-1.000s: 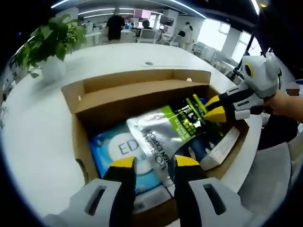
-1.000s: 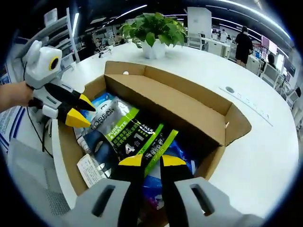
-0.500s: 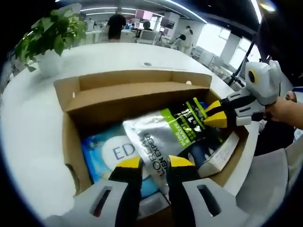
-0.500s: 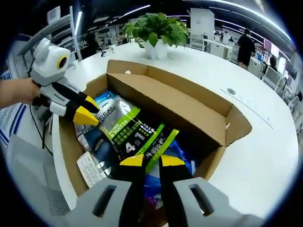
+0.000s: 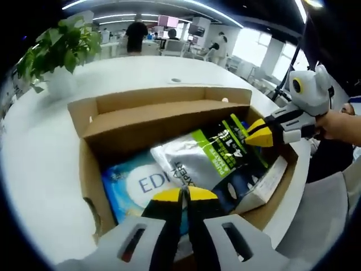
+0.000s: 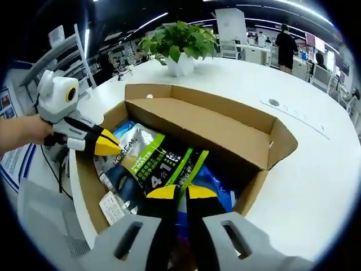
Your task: Operate the shoe box by opening the lid, removing the specified soft item, and placing it in the target area until the item is outside and the box remains undamaged.
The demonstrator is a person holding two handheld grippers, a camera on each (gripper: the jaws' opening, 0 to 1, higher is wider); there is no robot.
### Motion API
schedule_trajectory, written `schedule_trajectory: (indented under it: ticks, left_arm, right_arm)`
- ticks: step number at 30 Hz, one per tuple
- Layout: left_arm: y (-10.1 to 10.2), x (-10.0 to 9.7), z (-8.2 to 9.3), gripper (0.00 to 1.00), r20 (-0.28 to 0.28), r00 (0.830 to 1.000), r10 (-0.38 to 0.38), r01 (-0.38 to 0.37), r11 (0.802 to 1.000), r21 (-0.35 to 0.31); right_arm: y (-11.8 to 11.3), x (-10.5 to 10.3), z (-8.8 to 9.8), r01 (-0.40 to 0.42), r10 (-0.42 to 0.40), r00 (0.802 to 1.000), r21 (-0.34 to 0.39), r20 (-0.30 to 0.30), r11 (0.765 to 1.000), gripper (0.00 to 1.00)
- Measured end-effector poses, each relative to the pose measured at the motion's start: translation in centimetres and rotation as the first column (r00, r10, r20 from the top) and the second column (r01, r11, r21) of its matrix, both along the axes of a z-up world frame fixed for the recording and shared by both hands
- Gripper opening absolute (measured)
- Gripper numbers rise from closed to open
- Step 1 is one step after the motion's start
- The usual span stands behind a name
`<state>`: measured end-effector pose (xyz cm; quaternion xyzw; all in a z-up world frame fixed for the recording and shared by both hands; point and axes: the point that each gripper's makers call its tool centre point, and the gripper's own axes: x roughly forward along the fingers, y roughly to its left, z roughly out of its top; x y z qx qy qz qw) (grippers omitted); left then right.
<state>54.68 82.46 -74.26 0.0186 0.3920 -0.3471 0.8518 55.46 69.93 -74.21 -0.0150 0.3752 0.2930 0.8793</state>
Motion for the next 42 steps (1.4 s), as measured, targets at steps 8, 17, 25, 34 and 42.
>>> schedule_trajectory:
  ticks: [8, 17, 25, 34, 42]
  left_arm:
    - [-0.2, 0.0, 0.7, 0.0, 0.002, 1.0, 0.021, -0.021, 0.999, -0.029]
    - [0.0, 0.2, 2.3, 0.0, 0.028, 0.999, 0.046, -0.044, 0.998, -0.05]
    - [-0.4, 0.3, 3.8, 0.0, 0.059, 0.997, 0.054, -0.05, 0.997, -0.063]
    - [-0.9, 0.4, 5.8, 0.0, 0.091, 0.994, 0.06, -0.052, 0.995, -0.09]
    - [-1.6, 0.3, 7.5, 0.0, 0.111, 0.991, 0.076, -0.063, 0.991, -0.116]
  right_arm:
    - [-0.1, 0.1, 0.8, 0.027, -0.028, 1.0, 0.022, 0.013, 0.999, 0.0]
    - [-0.1, 0.3, 2.4, 0.05, -0.051, 0.998, 0.041, 0.045, 0.998, 0.0]
    - [-0.5, 0.4, 4.1, 0.072, -0.076, 0.995, 0.063, 0.062, 0.995, 0.0]
    - [-1.1, 0.3, 5.9, 0.096, -0.103, 0.991, 0.087, 0.079, 0.992, 0.0]
    - [-2.0, -0.4, 8.1, 0.126, -0.137, 0.987, 0.119, 0.086, 0.985, 0.0]
